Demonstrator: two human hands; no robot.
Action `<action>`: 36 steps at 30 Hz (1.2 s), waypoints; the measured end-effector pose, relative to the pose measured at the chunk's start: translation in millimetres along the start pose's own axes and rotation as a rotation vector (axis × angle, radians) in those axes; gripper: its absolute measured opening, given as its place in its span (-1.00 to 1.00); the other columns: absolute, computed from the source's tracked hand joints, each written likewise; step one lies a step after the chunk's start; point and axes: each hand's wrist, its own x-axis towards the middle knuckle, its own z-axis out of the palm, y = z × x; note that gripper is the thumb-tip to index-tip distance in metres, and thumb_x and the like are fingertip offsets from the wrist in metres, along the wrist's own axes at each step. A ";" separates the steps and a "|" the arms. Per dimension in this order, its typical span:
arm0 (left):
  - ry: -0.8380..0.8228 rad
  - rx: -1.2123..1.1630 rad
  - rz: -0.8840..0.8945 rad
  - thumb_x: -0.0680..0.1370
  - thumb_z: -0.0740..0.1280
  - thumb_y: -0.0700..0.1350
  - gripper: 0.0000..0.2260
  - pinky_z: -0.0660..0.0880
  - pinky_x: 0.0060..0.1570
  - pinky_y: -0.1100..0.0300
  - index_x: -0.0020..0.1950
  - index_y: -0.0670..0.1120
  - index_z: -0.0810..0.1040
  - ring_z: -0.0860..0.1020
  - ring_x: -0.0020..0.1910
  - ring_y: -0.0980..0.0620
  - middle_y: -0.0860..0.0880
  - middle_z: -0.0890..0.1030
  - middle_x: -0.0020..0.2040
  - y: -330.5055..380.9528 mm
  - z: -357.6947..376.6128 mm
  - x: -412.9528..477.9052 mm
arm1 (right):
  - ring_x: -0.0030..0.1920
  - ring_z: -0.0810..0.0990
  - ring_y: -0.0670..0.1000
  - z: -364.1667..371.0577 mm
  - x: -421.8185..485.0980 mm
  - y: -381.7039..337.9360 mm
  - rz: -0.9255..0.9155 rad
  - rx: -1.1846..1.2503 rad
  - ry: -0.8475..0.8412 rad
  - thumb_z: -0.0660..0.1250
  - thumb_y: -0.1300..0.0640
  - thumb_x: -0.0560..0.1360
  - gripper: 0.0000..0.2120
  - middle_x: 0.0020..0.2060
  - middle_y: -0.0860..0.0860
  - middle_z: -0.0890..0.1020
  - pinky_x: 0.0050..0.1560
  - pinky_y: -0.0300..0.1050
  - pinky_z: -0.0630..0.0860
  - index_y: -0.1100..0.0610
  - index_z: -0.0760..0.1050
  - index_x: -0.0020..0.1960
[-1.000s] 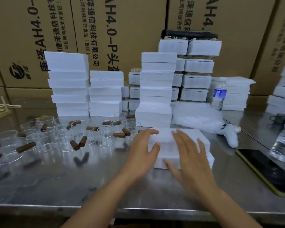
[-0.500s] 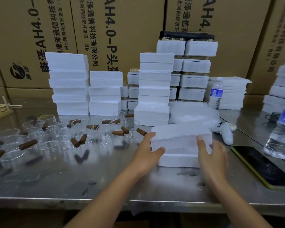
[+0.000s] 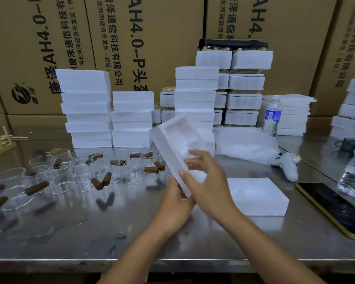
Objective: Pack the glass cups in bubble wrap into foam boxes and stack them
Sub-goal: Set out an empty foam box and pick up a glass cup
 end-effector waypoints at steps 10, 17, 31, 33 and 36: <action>0.236 0.360 0.041 0.55 0.23 -0.34 -0.70 0.41 -0.11 0.50 0.07 0.07 0.44 0.55 -0.01 0.20 0.11 0.57 0.04 -17.9 -71.5 -7.2 | -0.06 0.50 -0.30 9.5 10.8 18.2 -0.029 -0.112 -0.236 0.34 0.26 0.46 -0.62 -0.05 -0.39 0.54 -0.11 -0.55 0.34 -0.26 0.46 -0.04; 0.685 0.168 0.124 0.63 0.19 -0.05 -0.94 0.40 0.02 0.17 0.04 0.12 0.42 0.49 0.03 0.23 0.18 0.52 0.01 -12.8 -108.6 3.3 | 0.14 0.43 -0.24 17.2 6.9 31.2 -0.136 -0.390 -0.538 0.24 0.19 0.55 -0.70 0.18 -0.25 0.53 0.18 -0.34 0.33 -0.13 0.47 0.19; 0.472 0.482 0.091 0.54 0.30 -0.27 -0.82 0.31 0.11 0.19 0.08 -0.05 0.46 0.48 0.07 0.04 0.07 0.52 0.01 -28.8 -96.9 7.3 | 0.04 0.55 0.08 36.3 101.3 68.7 0.368 -0.772 -0.365 0.26 -0.10 0.51 -0.68 -0.03 0.00 0.60 -0.07 -0.11 0.36 0.10 0.48 0.13; 0.455 0.477 0.106 0.54 0.30 -0.28 -0.81 0.30 0.07 0.22 0.07 -0.03 0.47 0.48 0.06 0.05 0.12 0.52 0.00 -28.9 -95.8 7.3 | -0.07 0.56 0.09 40.4 109.4 78.1 0.418 -0.794 -0.446 0.28 -0.07 0.49 -0.76 -0.24 -0.01 0.57 -0.10 -0.09 0.33 0.12 0.51 -0.08; 0.452 0.473 0.110 0.54 0.30 -0.28 -0.79 0.29 0.07 0.24 0.03 0.04 0.46 0.46 0.06 0.07 0.16 0.52 0.00 -28.4 -96.0 6.9 | -0.09 0.59 0.09 43.9 118.2 89.4 0.460 -0.673 -0.466 0.28 0.01 0.52 -0.76 -0.17 0.06 0.63 -0.03 -0.05 0.43 0.19 0.56 -0.03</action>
